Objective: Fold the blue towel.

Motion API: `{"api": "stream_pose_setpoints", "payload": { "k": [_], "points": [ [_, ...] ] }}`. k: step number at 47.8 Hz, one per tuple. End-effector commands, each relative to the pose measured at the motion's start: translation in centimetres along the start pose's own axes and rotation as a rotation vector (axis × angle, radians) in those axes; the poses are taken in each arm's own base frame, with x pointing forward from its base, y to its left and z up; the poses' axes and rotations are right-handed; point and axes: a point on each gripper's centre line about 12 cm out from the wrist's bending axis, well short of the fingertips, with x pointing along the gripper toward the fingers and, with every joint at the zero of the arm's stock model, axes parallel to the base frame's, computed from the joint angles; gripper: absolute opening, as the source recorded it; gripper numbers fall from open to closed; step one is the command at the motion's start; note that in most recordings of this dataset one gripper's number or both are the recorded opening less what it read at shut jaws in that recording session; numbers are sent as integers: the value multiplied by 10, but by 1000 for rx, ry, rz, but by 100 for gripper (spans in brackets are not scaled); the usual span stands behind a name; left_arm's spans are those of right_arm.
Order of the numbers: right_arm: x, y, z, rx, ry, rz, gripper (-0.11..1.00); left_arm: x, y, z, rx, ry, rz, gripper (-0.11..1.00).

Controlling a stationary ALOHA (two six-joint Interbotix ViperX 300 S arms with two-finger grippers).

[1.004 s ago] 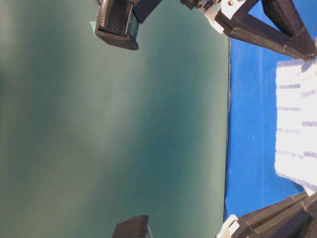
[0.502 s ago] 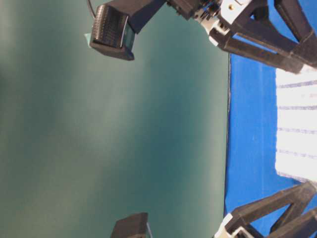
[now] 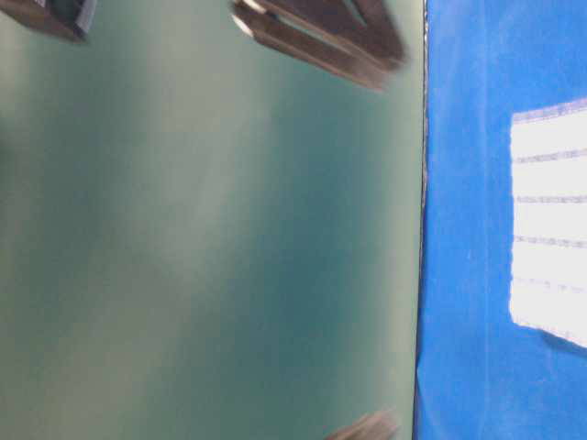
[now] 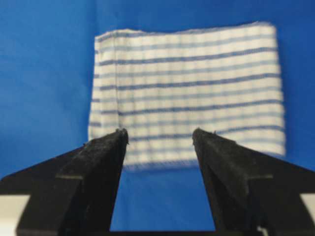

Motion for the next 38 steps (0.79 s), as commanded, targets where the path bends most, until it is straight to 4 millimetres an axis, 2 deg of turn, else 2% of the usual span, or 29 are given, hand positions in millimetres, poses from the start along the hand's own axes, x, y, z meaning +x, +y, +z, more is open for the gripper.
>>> {"api": "stream_pose_setpoints", "payload": {
  "k": [1,11,17,29,38],
  "points": [
    [-25,-1,8,-22,-72,3,62,-21,4,6,-5,-68,11,62],
    [-74,-6,-2,-47,-194,6,62,-63,9,2,-12,-186,23,62],
    [-95,-11,-16,-57,-243,-1,62,-85,11,-5,-16,-254,30,61],
    [-115,-26,-58,-20,-330,-31,62,-111,14,-27,-22,-325,43,62],
    [-113,-29,-83,-5,-341,-24,62,-116,14,-42,-24,-322,42,62]
  ]
}}
